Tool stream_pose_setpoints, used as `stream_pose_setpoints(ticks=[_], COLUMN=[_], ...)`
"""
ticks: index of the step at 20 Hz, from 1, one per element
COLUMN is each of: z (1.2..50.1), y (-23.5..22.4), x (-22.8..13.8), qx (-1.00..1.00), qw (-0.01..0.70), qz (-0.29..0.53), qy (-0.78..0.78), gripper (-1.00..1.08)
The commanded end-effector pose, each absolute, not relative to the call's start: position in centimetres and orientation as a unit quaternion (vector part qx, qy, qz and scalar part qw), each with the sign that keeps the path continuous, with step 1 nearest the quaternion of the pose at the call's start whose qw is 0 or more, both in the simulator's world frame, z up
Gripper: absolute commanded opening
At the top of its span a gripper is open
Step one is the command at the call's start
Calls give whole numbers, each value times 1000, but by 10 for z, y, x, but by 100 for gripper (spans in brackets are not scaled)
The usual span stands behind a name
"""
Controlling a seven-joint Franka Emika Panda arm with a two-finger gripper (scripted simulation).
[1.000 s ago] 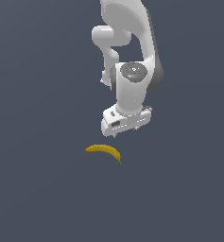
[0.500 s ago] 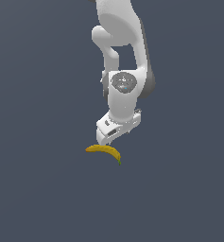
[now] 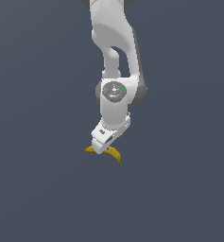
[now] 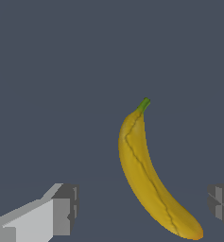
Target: Pick up the object and move it to a goal position.
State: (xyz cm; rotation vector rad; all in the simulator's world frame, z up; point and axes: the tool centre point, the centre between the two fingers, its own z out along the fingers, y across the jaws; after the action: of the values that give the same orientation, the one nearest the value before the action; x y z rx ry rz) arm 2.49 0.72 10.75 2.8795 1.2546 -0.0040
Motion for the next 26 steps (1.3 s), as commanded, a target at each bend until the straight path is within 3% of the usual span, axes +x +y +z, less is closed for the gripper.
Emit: stream_pose_setpoints(ticks=[1, 26], z=[101, 69], y=[0, -34], x=[27, 33], qx=[904, 829], qw=[1, 0], qz=[-1, 0], qy=[427, 560], gripper=[100, 100])
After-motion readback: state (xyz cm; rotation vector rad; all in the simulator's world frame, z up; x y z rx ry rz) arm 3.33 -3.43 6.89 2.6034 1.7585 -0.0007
